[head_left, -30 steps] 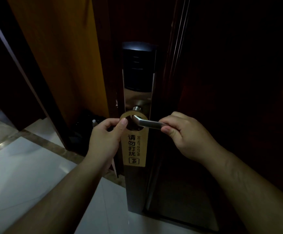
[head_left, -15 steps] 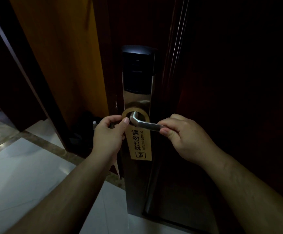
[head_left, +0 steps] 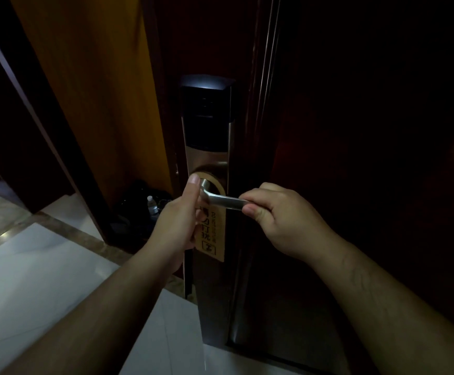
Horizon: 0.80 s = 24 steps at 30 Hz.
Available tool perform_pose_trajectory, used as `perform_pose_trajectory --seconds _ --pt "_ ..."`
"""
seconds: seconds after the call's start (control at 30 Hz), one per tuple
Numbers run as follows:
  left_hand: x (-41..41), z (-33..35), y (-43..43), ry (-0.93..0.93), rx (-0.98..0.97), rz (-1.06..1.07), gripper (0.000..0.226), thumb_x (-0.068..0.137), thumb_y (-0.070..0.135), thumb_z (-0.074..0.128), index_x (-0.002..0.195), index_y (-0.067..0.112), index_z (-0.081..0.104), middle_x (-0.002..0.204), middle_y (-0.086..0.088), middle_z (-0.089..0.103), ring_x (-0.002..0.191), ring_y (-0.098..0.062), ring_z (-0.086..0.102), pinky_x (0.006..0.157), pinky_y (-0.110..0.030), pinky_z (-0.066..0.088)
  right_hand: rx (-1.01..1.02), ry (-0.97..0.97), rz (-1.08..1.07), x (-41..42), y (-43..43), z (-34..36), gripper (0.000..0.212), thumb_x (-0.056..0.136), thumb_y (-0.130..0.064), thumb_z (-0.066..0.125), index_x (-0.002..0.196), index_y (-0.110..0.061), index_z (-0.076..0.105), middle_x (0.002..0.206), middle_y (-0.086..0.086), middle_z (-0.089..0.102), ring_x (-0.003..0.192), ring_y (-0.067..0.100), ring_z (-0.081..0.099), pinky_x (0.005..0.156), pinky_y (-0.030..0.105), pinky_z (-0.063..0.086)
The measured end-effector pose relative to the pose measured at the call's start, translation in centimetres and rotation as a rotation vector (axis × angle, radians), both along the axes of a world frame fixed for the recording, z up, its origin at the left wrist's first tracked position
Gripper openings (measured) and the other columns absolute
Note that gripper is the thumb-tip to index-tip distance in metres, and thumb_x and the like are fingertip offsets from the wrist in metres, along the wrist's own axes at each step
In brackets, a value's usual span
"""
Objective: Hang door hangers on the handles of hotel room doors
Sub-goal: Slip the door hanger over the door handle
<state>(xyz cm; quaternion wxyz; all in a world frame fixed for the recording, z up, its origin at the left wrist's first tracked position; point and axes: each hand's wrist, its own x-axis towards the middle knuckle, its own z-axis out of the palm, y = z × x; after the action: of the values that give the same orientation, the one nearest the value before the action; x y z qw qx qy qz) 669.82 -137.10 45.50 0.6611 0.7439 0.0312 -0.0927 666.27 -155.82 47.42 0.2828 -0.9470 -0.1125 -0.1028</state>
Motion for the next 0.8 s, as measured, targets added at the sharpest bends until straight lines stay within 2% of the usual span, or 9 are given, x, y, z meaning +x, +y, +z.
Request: perform_pose_trajectory --seconds 0.03,0.1,0.17,0.27,0.33,0.43,0.63,0.7,0.8 --pt "0.1 0.0 0.0 0.003 -0.002 -0.008 0.071 0.090 0.073 0.033 0.112 0.011 0.060 0.084 -0.008 0.060 0.080 -0.020 0.059 0.089 -0.045 0.045 -0.002 -0.002 0.005 0.0 0.0 0.0 0.018 0.098 -0.035 0.050 0.110 -0.039 0.064 0.090 -0.014 0.052 0.081 0.004 0.052 0.070 0.030 0.051" --pt "0.1 0.3 -0.1 0.004 -0.003 -0.018 0.074 0.091 0.072 0.034 0.114 0.007 0.059 0.078 -0.008 0.055 0.071 -0.021 0.054 0.084 -0.041 0.045 -0.010 -0.016 0.018 0.0 -0.1 -0.1 0.018 0.098 -0.037 0.050 0.110 -0.039 0.063 0.090 -0.015 0.052 0.081 0.003 0.052 0.070 0.030 0.050" --pt "0.0 0.6 -0.3 0.015 -0.002 -0.019 0.071 0.091 0.071 0.036 0.116 0.010 0.061 0.076 -0.012 0.053 0.069 -0.027 0.055 0.083 -0.041 0.042 -0.010 -0.024 0.028 0.0 -0.2 -0.2 0.018 0.098 -0.038 0.049 0.110 -0.039 0.063 0.091 -0.015 0.051 0.081 0.003 0.052 0.069 0.030 0.051" --pt "-0.5 0.7 -0.4 0.008 0.007 -0.021 0.048 0.091 0.071 0.037 0.095 0.029 0.059 0.071 0.002 0.048 0.061 -0.012 0.045 0.067 -0.031 0.038 -0.005 -0.041 0.040 0.1 -0.4 -0.3 0.019 0.098 -0.039 0.049 0.110 -0.039 0.063 0.091 -0.014 0.051 0.080 0.004 0.052 0.069 0.032 0.051" --pt "-0.8 0.5 -0.4 0.006 0.028 -0.024 0.049 0.089 0.073 0.037 0.094 0.030 0.060 0.070 0.003 0.046 0.060 -0.012 0.041 0.057 -0.028 0.034 0.007 -0.055 0.048 0.2 -0.4 -0.4 0.019 0.098 -0.040 0.049 0.110 -0.038 0.063 0.091 -0.014 0.051 0.080 0.005 0.052 0.070 0.033 0.051" --pt "-1.3 0.1 0.0 0.007 0.038 -0.023 0.054 0.088 0.074 0.037 0.106 0.031 0.064 0.069 0.004 0.045 0.059 -0.012 0.040 0.055 -0.028 0.031 0.003 -0.079 0.045 0.3 -0.5 -0.8 0.019 0.098 -0.040 0.049 0.110 -0.036 0.062 0.093 -0.015 0.049 0.082 0.005 0.051 0.071 0.030 0.049" --pt "-1.3 -0.5 0.5 0.054 0.035 -0.158 0.069 0.079 0.083 0.033 0.082 0.028 0.073 0.063 0.006 0.044 0.056 -0.012 0.040 0.052 -0.027 0.029 0.148 -0.077 0.030 0.5 -0.3 -1.0 0.009 0.092 -0.036 0.060 0.100 -0.032 0.063 0.095 -0.015 0.051 0.086 0.002 0.054 0.071 0.022 0.048" --pt "-0.7 -0.6 0.6 0.041 0.028 -0.204 0.067 0.082 0.081 0.032 0.082 0.027 0.073 0.063 0.007 0.045 0.056 -0.011 0.041 0.052 -0.027 0.030 0.142 -0.054 0.030 0.6 -0.3 -0.9 0.005 0.092 -0.037 0.060 0.094 -0.034 0.062 0.092 -0.015 0.053 0.084 0.002 0.054 0.068 0.018 0.045" --pt "-0.2 -1.0 0.9 0.004 0.005 -0.231 0.064 0.084 0.080 0.033 0.087 0.029 0.072 0.067 0.005 0.045 0.059 -0.014 0.041 0.053 -0.028 0.031 0.145 -0.021 0.017 0.6 -0.7 -0.6 0.010 0.089 -0.044 0.061 0.090 -0.033 0.064 0.087 -0.014 0.056 0.082 0.002 0.055 0.063 0.014 0.045"
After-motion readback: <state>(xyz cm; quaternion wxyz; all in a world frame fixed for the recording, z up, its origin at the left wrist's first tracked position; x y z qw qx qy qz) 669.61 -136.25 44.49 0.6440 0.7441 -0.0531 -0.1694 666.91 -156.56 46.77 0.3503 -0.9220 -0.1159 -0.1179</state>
